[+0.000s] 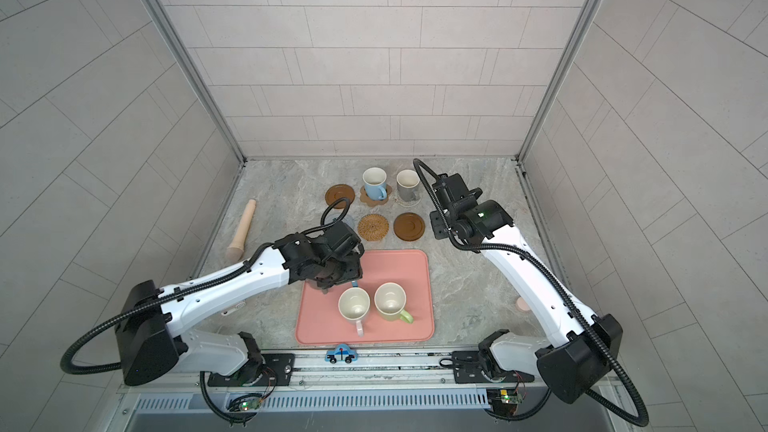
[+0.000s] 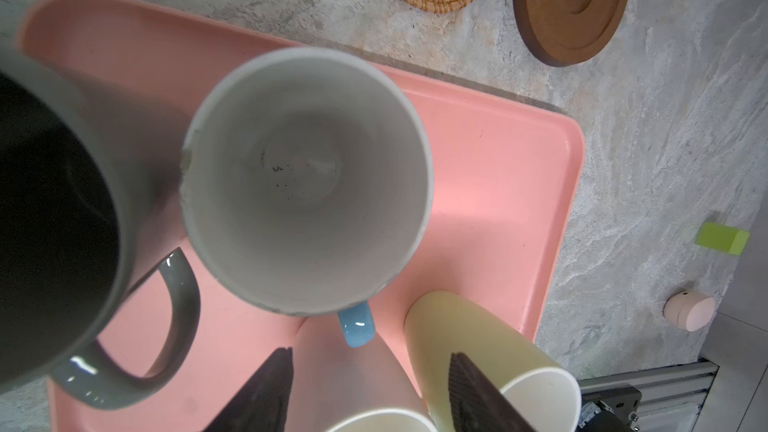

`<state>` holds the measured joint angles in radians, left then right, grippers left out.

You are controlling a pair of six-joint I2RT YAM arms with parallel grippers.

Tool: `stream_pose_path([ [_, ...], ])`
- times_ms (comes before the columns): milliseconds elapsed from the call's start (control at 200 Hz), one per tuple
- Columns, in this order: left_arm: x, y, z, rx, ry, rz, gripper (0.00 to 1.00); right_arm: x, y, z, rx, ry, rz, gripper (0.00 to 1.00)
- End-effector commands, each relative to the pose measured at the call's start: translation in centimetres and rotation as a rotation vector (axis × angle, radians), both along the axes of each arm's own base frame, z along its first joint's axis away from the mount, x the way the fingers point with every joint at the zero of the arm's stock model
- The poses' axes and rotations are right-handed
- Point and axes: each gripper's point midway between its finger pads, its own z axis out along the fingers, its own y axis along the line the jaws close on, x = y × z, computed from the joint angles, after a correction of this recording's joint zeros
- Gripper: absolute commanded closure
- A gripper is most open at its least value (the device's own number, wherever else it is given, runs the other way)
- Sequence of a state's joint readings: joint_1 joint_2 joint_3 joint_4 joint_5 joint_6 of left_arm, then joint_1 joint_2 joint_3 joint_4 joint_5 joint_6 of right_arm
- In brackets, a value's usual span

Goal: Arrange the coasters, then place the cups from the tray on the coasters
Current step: 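Draw the right gripper back while the left gripper reaches over the pink tray, then lower the left gripper onto the white blue-handled mug rim and close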

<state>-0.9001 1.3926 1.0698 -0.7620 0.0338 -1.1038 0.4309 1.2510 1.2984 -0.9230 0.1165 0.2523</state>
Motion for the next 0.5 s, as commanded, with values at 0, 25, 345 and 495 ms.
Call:
stream_pose_path([
  [0,0.0,-0.4,-0.2,0.000,0.008,0.012,0.34,-0.1,-0.5,0.2,-0.001,-0.013,-0.021,0.49],
  [25,0.0,-0.3,-0.3,0.003,0.011,0.012,0.34,-0.1,-0.5,0.2,-0.001,-0.013,-0.021,0.49],
  [345,-0.1,1.0,-2.2,0.133,0.052,0.004,0.35,-0.1,-0.6,-0.3,0.007,-0.005,-0.031,0.49],
  [495,0.3,0.7,-2.9,0.147,0.050,-0.002,0.37,-0.1,-0.7,-0.4,0.005,-0.003,-0.035,0.49],
])
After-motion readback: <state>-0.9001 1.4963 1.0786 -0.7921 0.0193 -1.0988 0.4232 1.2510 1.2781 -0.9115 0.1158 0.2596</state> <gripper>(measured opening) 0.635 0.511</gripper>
